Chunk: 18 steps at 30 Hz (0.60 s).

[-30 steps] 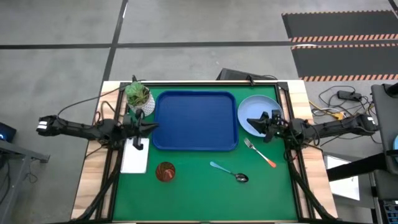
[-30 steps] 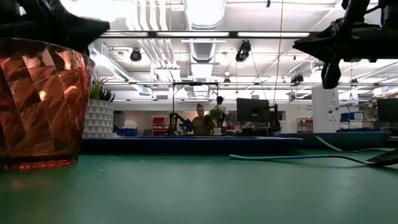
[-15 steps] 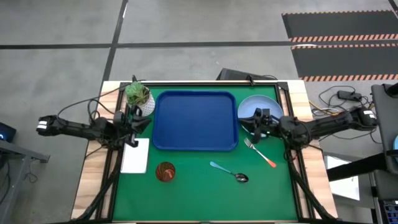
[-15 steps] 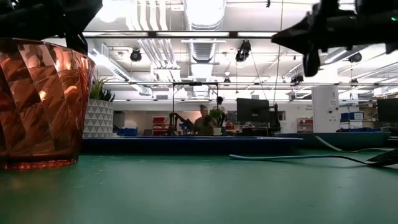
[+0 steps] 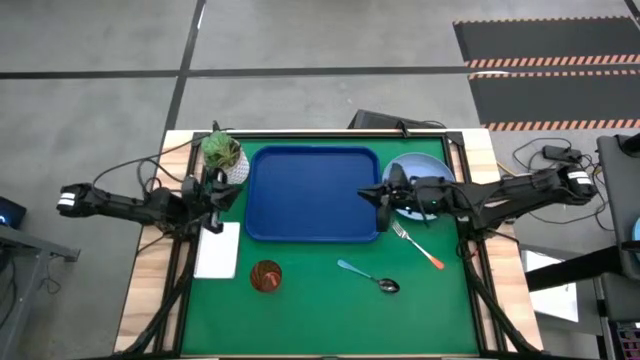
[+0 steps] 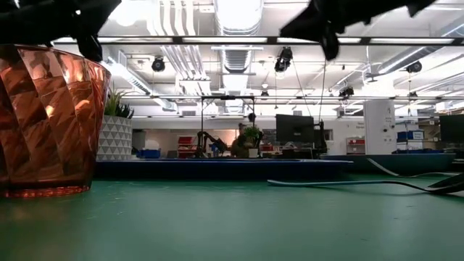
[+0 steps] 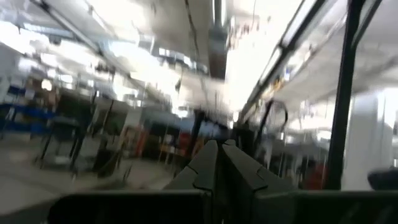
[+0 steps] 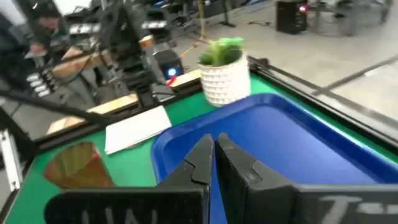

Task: Pick and place plate/cup/fork/spoon on tray
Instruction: Put the brown cup on the blue serving tray

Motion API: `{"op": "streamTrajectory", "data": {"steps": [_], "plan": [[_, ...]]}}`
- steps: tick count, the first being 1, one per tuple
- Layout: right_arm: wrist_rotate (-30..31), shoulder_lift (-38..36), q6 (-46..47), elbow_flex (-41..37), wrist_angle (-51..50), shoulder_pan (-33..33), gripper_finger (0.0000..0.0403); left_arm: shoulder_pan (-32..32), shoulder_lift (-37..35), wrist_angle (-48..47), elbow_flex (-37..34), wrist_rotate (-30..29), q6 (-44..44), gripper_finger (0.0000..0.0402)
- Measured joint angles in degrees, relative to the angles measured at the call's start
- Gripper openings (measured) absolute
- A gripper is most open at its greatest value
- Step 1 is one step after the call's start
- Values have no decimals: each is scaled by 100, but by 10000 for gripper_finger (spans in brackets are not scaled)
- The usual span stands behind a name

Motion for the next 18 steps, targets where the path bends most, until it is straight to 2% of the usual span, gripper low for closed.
{"op": "streamTrajectory", "data": {"steps": [5, 15, 18], "plan": [[-451, 777, -512, 608, 87, 93, 9, 0, -88, 243, 37, -8, 4, 2], [-476, 2677, -1035, 2235, 39, 355, 9, 0, -172, 92, 11, -6, -8, 2], [-740, 3219, -1238, 2816, -15, 365, 9, 0, -139, -40, -19, -4, -30, 2]]}}
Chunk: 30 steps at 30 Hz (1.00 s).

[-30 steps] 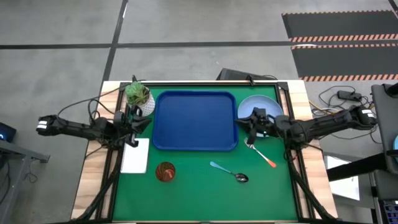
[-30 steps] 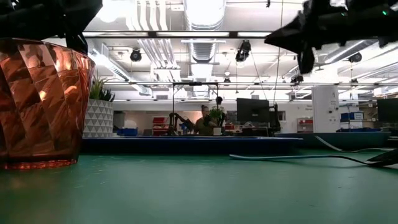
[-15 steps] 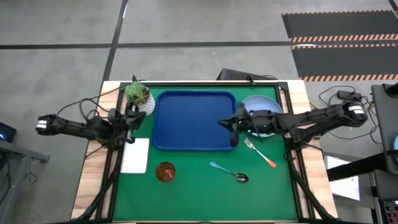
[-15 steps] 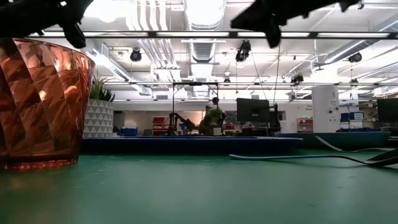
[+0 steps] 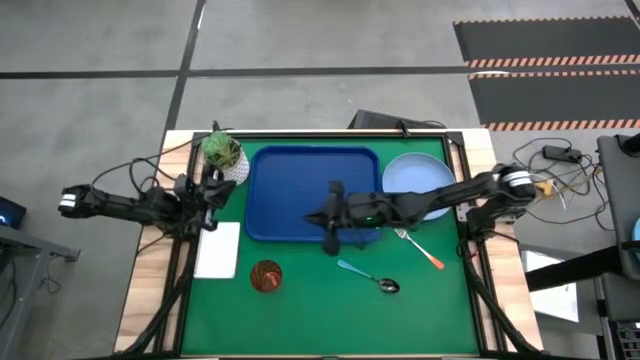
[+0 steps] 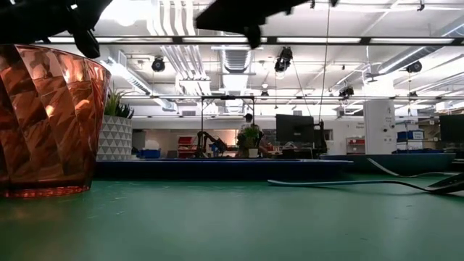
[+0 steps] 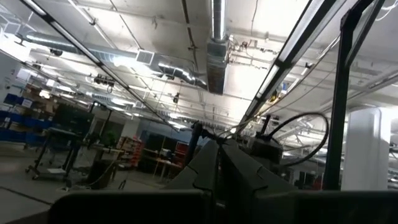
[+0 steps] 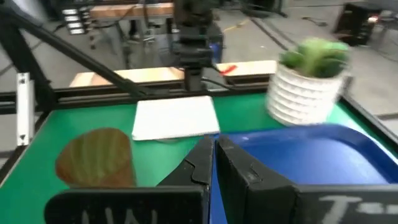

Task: Pick and place plate/cup/fork/spoon on tray
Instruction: Put the brown cup on the blue serving tray

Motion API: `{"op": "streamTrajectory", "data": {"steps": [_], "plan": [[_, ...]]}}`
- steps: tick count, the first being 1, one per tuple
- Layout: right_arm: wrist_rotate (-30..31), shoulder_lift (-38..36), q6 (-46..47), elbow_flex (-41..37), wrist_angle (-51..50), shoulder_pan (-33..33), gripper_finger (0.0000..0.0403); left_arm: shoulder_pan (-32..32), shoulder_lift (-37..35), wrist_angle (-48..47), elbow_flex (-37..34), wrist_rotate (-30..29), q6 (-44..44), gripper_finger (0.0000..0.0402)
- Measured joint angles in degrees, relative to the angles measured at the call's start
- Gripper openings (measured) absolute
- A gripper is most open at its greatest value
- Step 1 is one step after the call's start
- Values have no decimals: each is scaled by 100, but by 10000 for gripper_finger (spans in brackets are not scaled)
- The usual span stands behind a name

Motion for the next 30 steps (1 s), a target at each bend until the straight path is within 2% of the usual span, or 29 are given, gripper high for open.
{"op": "streamTrajectory", "data": {"steps": [5, 14, 20, 24, 30], "plan": [[-643, 751, -192, 904, -167, -1, 9, 0, 87, -1, -49, 7, -4, 2], [-913, 1546, -337, 2039, -1034, -2, 9, 0, 183, 5, -73, 4, -4, 2], [-1497, 1704, -349, 2354, -1167, 1, 9, 0, 208, 12, -76, -2, -4, 2], [-1506, 1697, -489, 2361, -1158, -1, 9, -2, 240, 3, -123, -16, 207, 2], [-1451, 1693, 72, 2382, -927, -3, 9, -2, 214, 17, -134, -26, 481, 2]]}}
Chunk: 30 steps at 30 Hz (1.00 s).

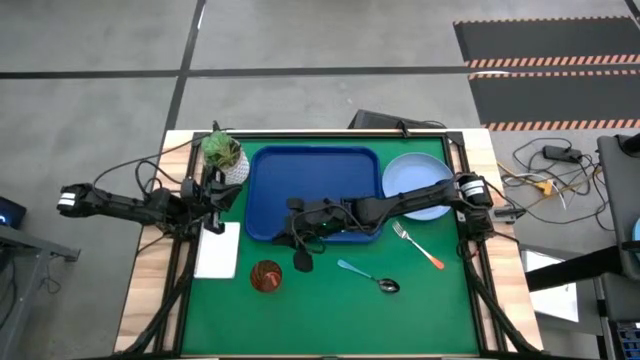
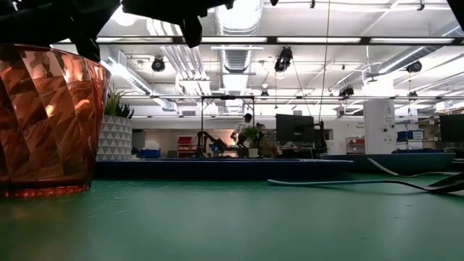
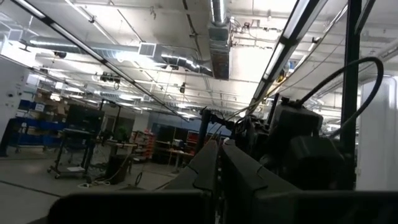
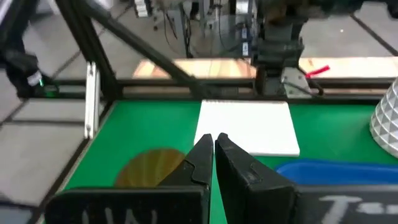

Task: Pick and place plate/cup/fork/spoon on tray
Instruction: Put the brown cup on the blue serving tray

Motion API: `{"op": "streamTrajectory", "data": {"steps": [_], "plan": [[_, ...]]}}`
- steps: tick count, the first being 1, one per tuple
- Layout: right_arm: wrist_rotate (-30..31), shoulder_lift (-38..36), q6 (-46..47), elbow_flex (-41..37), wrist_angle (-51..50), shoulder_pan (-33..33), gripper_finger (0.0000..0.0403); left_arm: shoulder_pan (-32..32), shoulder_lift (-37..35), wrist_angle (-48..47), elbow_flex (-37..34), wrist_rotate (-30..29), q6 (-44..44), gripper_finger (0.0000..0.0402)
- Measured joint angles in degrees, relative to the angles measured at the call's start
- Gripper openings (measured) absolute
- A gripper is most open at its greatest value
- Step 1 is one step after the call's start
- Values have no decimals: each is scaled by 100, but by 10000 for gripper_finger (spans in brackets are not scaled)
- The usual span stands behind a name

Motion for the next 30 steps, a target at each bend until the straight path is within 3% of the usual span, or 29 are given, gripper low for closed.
{"op": "streamTrajectory", "data": {"steps": [7, 23, 30], "plan": [[228, 309, 120, 525, -47, 29, 9, 2, 7, 0, -2, -2, -4, 2], [229, 1760, 43, 2992, -2946, 78, 10, 1, 44, -3, -7, 0, -18, 2], [227, 1886, 153, 3139, -3097, 101, 62, 0, 48, -3, -9, 0, -17, 2]]}}
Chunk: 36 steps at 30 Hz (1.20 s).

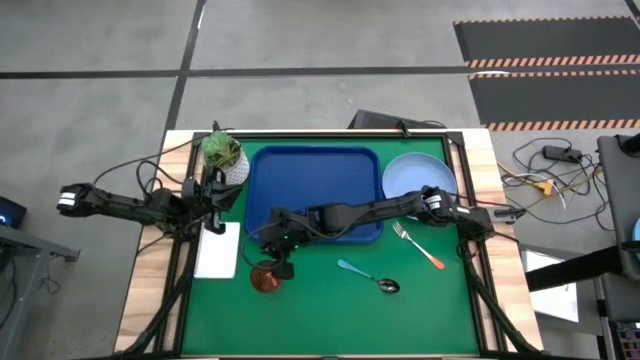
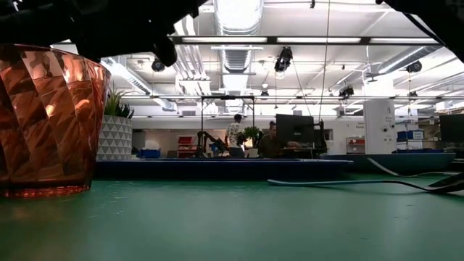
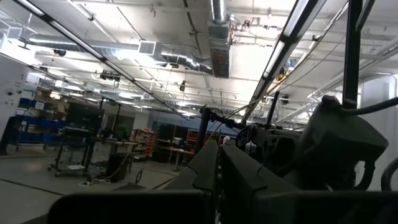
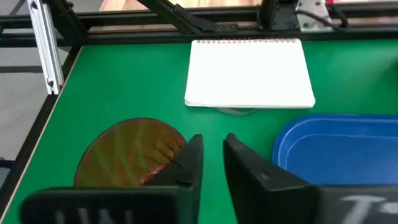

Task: Pick and place plate/cup/fork/spoon on tray
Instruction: Put the brown cup on the blue serving tray

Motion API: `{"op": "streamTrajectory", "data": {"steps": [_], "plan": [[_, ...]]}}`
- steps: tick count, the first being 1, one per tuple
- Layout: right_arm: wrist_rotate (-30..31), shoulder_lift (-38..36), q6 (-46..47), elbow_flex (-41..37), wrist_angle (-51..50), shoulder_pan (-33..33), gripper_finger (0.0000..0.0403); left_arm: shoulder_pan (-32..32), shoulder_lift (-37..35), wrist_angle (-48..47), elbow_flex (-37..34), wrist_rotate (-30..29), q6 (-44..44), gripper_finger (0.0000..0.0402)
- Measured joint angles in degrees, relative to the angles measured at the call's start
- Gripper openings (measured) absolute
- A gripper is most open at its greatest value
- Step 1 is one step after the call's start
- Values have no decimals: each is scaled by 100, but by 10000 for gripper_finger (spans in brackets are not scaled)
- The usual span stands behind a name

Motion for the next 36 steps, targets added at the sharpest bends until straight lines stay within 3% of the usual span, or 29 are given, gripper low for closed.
{"op": "streamTrajectory", "data": {"steps": [7, 13, 36], "plan": [[2, 2, 252, -66, -14, 52, 146, 0, 46, -1, -2, 0, 0, 2], [3, 2, 455, -76, -6, 105, 187, 1, 108, 1, -4, 0, 6, 2], [56, 418, 718, -214, 47, 162, 194, 2, 151, 0, -7, -21, 24, 2]]}}
